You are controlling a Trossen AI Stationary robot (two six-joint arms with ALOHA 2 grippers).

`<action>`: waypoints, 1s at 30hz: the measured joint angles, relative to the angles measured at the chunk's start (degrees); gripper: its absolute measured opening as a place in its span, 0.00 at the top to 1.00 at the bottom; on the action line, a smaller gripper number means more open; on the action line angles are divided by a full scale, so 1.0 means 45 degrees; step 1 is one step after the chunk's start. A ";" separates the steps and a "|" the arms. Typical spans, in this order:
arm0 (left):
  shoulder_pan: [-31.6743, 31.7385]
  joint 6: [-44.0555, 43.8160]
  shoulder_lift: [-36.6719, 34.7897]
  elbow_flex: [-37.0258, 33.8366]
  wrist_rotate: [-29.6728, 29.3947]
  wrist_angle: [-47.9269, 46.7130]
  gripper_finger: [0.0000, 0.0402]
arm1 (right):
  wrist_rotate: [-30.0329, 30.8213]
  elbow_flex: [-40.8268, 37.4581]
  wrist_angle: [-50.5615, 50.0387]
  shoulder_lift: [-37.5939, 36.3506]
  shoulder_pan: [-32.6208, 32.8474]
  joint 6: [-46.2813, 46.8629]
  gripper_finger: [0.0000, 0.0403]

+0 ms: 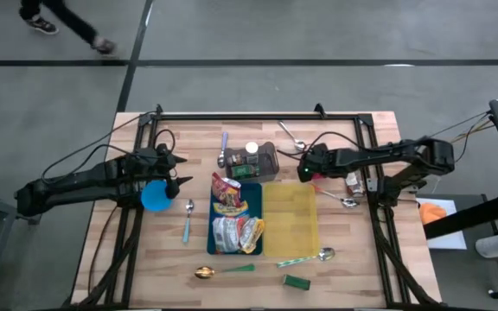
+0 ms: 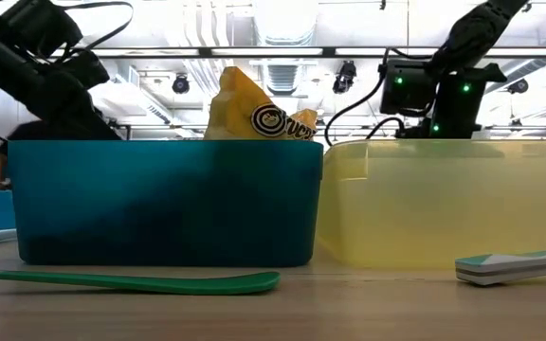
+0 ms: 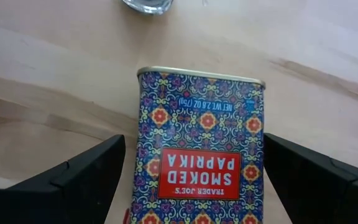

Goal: Pick & Place Food Item
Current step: Put the red spice can into the black bin

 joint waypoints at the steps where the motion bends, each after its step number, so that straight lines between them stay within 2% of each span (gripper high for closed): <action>1: 0.0000 0.0000 -0.0005 0.0000 0.0002 0.0000 0.16 | 0.0000 0.0000 0.0005 0.0075 0.0000 0.0000 0.09; 12: -0.0003 0.0010 -0.0005 0.0000 -0.0001 0.0000 0.16 | 0.0000 0.0000 0.0090 0.0857 -0.0049 0.0340 0.09; 25: 0.0000 0.0010 -0.0001 0.0000 0.0001 0.0000 0.16 | 0.0005 0.0000 0.0258 0.0617 -0.0049 0.0554 0.09; 30: -0.0004 0.0010 -0.0004 0.0000 -0.0002 0.0000 0.16 | 0.0005 0.0000 0.0278 0.0626 -0.0049 0.0578 0.18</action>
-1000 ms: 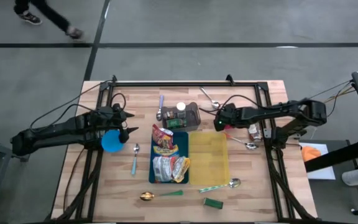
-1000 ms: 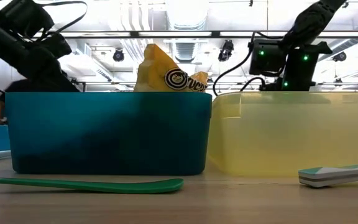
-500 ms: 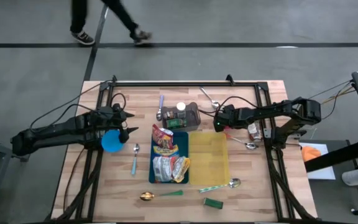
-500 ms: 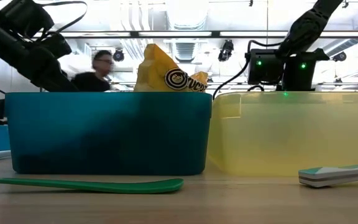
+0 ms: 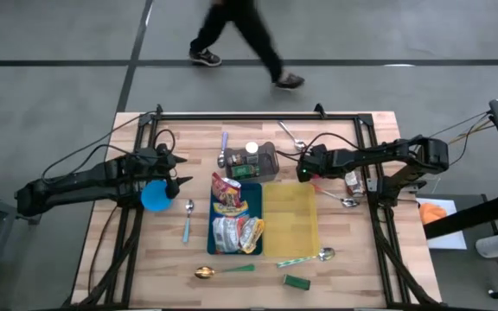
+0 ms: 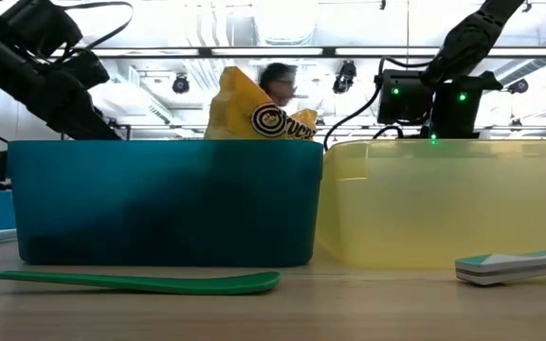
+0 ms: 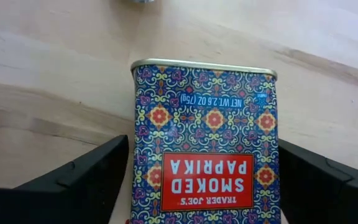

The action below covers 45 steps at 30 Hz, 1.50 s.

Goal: Pick & Place Food Item
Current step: Put the red spice can into the black bin

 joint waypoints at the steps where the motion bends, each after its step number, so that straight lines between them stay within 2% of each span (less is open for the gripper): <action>1: 0.0004 0.0000 0.0004 0.0000 0.0000 0.0000 0.16 | 0.0000 0.0000 0.0019 0.0000 0.0000 -0.0005 0.21; 6: 0.0003 0.0000 0.0004 0.0000 0.0002 0.0000 0.16 | 0.0029 0.0005 0.0091 -0.0010 0.0000 -0.0010 0.32; 15: 0.0004 0.0000 0.0004 0.0000 0.0000 0.0000 0.16 | -0.0005 0.0005 0.0102 -0.0010 0.0000 0.0049 0.27; 21: 0.0004 0.0000 0.0004 0.0000 0.0004 0.0000 0.16 | -0.0005 0.0005 0.0107 -0.0010 0.0000 0.0048 0.32; 28: 0.0004 0.0000 0.0000 0.0000 0.0004 0.0000 0.16 | -0.0015 0.0005 0.0117 -0.0010 0.0000 0.0049 0.29; 34: 0.0003 0.0000 0.0002 0.0000 0.0004 0.0000 0.16 | -0.0024 0.0005 0.0121 -0.0010 0.0000 0.0053 0.32; 42: 0.0001 0.0000 0.0001 0.0000 0.0003 0.0000 0.16 | -0.0036 0.0005 0.0143 -0.0010 0.0000 0.0053 0.29; 45: 0.0004 0.0000 0.0003 0.0000 0.0004 0.0000 0.16 | -0.0044 0.0005 0.0160 -0.0010 0.0000 0.0053 0.31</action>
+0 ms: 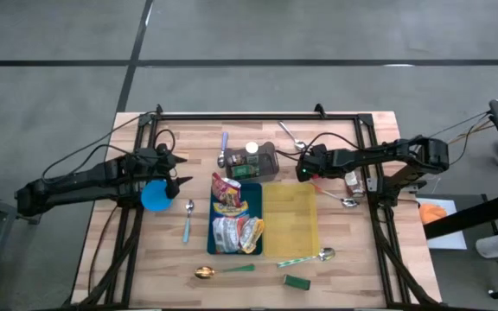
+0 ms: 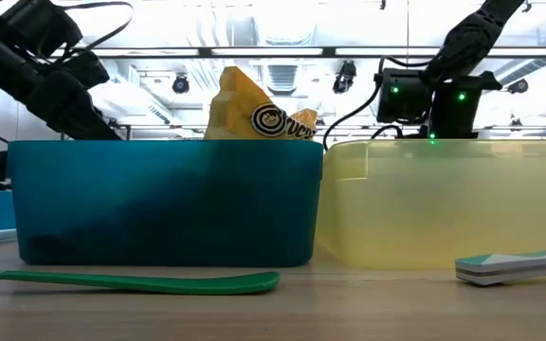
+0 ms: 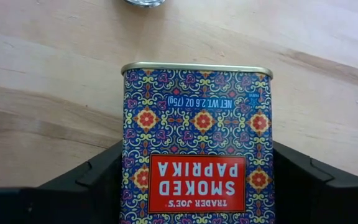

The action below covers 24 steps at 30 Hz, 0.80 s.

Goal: Pick & Place Food Item
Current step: Put the red spice can into the black bin

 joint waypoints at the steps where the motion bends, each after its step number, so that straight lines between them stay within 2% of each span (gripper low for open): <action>1: 0.0000 0.0000 0.0000 0.0000 0.0001 0.0000 0.16 | -0.0004 0.0000 0.0004 0.0000 0.0000 0.0000 0.32; 24: 0.0000 0.0000 0.0001 0.0000 0.0001 0.0000 0.16 | -0.0010 0.0000 0.0117 0.0000 0.0000 -0.0017 0.30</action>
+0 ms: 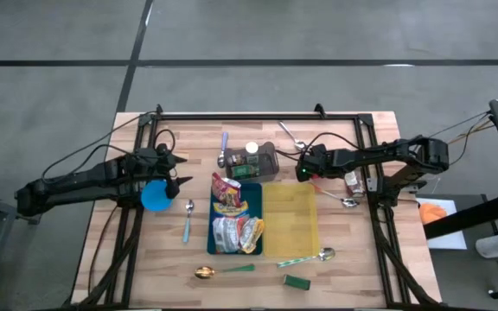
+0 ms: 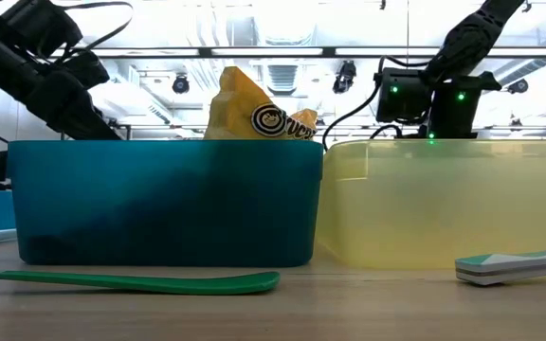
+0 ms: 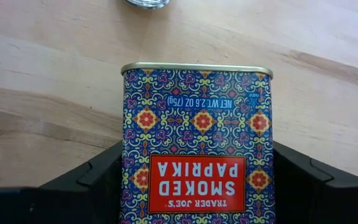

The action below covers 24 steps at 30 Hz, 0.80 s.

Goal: Pick & Place Food Item
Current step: Put the red spice can into the black bin

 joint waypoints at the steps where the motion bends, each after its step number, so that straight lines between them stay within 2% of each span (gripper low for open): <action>1: -0.0002 0.0000 -0.0003 0.0000 0.0000 -0.0003 0.16 | 0.0003 0.0000 0.0002 0.0000 -0.0002 -0.0003 0.30; 8: -0.0005 0.0000 0.0000 0.0000 0.0000 -0.0005 0.16 | 0.0000 0.0010 0.0024 -0.0110 0.0002 -0.0107 0.32; 11: -0.0002 -0.0002 -0.0002 0.0000 -0.0002 -0.0002 0.16 | 0.0008 0.0112 0.0011 -0.0443 0.0003 -0.0387 0.30; 24: -0.0003 -0.0003 0.0000 0.0000 0.0000 -0.0005 0.16 | 0.0049 0.0233 0.0560 -0.3081 0.0095 -0.1931 0.32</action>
